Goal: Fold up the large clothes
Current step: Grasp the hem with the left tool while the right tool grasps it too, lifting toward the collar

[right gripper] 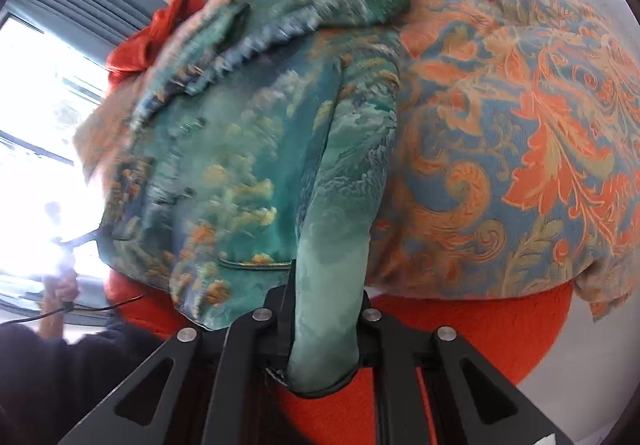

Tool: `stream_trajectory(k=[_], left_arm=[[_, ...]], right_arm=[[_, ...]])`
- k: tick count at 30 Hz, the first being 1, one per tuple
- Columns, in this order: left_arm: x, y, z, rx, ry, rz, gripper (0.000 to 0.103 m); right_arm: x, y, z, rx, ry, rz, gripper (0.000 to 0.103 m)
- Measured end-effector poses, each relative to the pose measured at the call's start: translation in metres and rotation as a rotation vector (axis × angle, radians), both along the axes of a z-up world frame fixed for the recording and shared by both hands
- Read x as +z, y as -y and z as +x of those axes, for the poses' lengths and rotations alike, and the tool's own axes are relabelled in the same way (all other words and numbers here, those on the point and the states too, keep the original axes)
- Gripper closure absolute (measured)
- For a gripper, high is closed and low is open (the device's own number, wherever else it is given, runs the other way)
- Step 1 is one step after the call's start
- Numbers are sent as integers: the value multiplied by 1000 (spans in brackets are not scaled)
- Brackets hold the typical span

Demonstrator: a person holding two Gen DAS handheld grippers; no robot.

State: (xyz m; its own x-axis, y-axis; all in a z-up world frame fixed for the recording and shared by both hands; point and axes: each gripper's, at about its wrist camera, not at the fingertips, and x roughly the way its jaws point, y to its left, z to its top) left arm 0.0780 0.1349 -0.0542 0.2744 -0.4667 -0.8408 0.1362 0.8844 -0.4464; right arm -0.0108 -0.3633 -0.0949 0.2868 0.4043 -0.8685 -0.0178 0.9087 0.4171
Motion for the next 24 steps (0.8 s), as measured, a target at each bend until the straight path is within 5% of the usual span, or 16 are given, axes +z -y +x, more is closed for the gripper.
stream_trajectory(k=[4, 10, 12, 19, 24], left_arm=[[51, -10, 43, 41, 123, -101, 83], [78, -19, 138, 132, 199, -155, 82], [74, -18, 163, 166, 191, -160, 81], [19, 5, 255, 232, 127, 2, 71], [4, 0, 280, 326, 113, 19, 20]], right_arm=[[52, 7, 31, -3, 118, 91, 92], [107, 22, 121, -53, 304, 135, 92], [108, 30, 159, -109, 334, 147, 92], [67, 45, 266, -251, 304, 147, 92], [13, 55, 304, -369, 190, 207, 87]])
